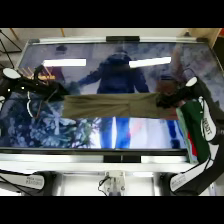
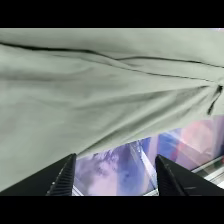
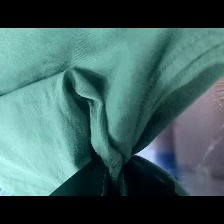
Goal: Fold the shirts.
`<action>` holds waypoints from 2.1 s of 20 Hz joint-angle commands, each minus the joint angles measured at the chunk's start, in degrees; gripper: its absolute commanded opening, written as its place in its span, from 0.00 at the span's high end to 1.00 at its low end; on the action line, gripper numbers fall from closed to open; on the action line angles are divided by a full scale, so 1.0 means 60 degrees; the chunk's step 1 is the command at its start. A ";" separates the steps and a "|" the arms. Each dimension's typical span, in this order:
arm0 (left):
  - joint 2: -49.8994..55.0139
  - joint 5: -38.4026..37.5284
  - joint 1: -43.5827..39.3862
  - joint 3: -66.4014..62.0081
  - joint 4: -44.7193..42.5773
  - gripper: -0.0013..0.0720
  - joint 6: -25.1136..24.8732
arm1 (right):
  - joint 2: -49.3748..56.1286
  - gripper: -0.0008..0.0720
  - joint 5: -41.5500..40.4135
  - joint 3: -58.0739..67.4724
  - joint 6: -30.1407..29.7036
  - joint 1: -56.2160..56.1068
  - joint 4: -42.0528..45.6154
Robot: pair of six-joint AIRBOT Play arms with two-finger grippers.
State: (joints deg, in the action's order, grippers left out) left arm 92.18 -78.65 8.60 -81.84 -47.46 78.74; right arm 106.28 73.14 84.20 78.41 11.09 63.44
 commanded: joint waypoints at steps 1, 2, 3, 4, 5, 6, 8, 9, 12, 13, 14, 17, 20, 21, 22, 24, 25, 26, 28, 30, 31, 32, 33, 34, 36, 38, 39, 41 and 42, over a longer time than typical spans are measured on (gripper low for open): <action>-0.0007 -0.0004 -0.0157 -0.0011 0.0000 0.17 -0.0004 | -0.0288 0.90 0.0284 0.0095 -0.0270 -0.0106 -0.0488; -0.0004 -0.0004 -0.0244 -0.0007 0.0000 0.44 -0.0004 | -0.0590 0.90 0.0328 0.0186 -0.0328 -0.0102 -0.0503; 0.0004 0.0033 -0.0368 -0.0007 0.0000 0.75 -0.0007 | -0.0936 0.90 0.0372 0.0273 -0.0324 -0.0102 -0.0514; 0.0015 0.0178 -0.0543 0.0018 0.0000 0.82 -0.0004 | -0.1348 0.90 0.0433 0.0342 -0.0299 -0.0102 -0.0557; 0.0018 0.0459 -0.0816 0.0113 0.0000 0.84 -0.0004 | -0.1745 0.90 0.0481 0.0342 -0.0229 -0.0102 -0.0667; 0.0018 0.0841 -0.1228 0.0284 0.0000 0.93 -0.0004 | -0.2149 0.90 0.0648 0.0342 -0.0204 -0.0102 -0.0856; 0.0036 0.1756 -0.2273 0.0736 0.0171 0.93 0.0004 | -0.2849 0.90 0.1169 0.0342 -0.0146 -0.0102 -0.1257; 0.0036 0.2182 -0.2856 0.0976 0.0576 0.93 -0.0004 | -0.3169 0.90 0.1464 0.0342 -0.0084 -0.0102 -0.1417; 0.0040 0.3894 -0.4550 0.1461 0.1712 0.93 0.0007 | -0.4175 0.90 0.2404 0.0342 0.0109 -0.0102 -0.1603; 0.0098 0.4575 -0.5104 0.1490 0.1985 0.93 0.0044 | -0.4484 0.90 0.2594 0.0342 0.0168 -0.0102 -0.1592; 0.0222 0.5257 -0.5668 0.1490 0.2448 0.93 0.0073 | -0.4798 0.90 0.2736 0.0342 0.0273 -0.0102 -0.1596; 0.0958 0.6302 -0.7053 0.1300 0.3646 0.94 0.0069 | -0.5566 0.90 0.2965 0.0342 0.0474 -0.0102 -0.1851; 0.1708 0.6615 -0.8054 0.0918 0.3927 0.94 0.0069 | -0.6164 0.90 0.3104 0.0339 0.0510 -0.0102 -0.2561; 0.1840 0.6805 -0.8284 0.0841 0.3927 0.94 0.0076 | -0.6306 0.90 0.3133 0.0342 0.0532 -0.0102 -0.2783; 0.1949 0.6991 -0.8459 0.0772 0.3931 0.94 0.0127 | -0.6422 0.90 0.3173 0.0342 0.0550 -0.0102 -0.2969; 0.2175 0.7104 -0.8597 0.0565 0.3931 0.94 0.0204 | -0.6521 0.90 0.3246 0.0339 0.0572 -0.0102 -0.3060; 0.2211 0.7063 -0.8531 0.0495 0.3920 0.95 -0.0047 | -0.6517 0.90 0.3238 0.0339 0.0568 -0.0102 -0.3056; 0.2171 0.6900 -0.8338 0.0495 0.3916 0.95 -0.0280 | -0.6495 0.90 0.3147 0.0339 0.0572 -0.0106 -0.3064; 0.1891 0.6051 -0.7570 0.0499 0.3610 0.95 -0.0597 | -0.6346 0.90 0.2878 0.0339 0.0576 -0.0266 -0.3016; 0.1246 0.5104 -0.6615 0.0499 0.2299 0.95 -0.0484 | -0.5978 0.90 0.2466 0.0339 0.0576 -0.0780 -0.2925; 0.0750 0.4564 -0.6022 0.0499 0.1402 0.95 -0.0168 | -0.5694 0.90 0.2175 0.0339 0.0572 -0.1133 -0.2881; 0.0182 0.4029 -0.5388 0.0499 0.0543 0.95 0.0062 | -0.5395 0.90 0.1854 0.0339 0.0572 -0.1490 -0.2885; -0.0401 0.3563 -0.4758 0.0499 -0.0095 0.95 0.0106 | -0.5049 0.90 0.1472 0.0339 0.0568 -0.1934 -0.2903; -0.1013 0.3147 -0.4087 0.0499 -0.0583 0.95 0.0098 | -0.4714 0.90 0.1100 0.0339 0.0557 -0.2364 -0.2918; -0.2339 0.2470 -0.2521 0.0495 -0.1111 0.95 0.0095 | -0.3982 0.90 0.0350 0.0339 0.0484 -0.3362 -0.2911; -0.3683 0.2102 -0.0871 0.0495 -0.1096 0.95 0.0102 | -0.3136 0.90 -0.0455 0.0339 0.0488 -0.4324 -0.2918; -0.4269 0.1982 -0.0200 0.0495 -0.1096 0.95 0.0102 | -0.2667 0.90 -0.0882 0.0339 0.0488 -0.4801 -0.2936; -0.5373 0.1770 0.0958 0.0499 -0.1096 0.95 0.0102 | -0.1738 0.90 -0.1752 0.0339 0.0484 -0.5603 -0.3191; -0.5803 0.1727 0.1344 0.0499 -0.1096 0.95 0.0102 | -0.1282 0.90 -0.2175 0.0339 0.0452 -0.5938 -0.3519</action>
State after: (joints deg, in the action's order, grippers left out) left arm 66.06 -65.28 7.35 -78.83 -52.56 79.20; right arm 91.50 68.58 86.21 81.38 -17.96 44.97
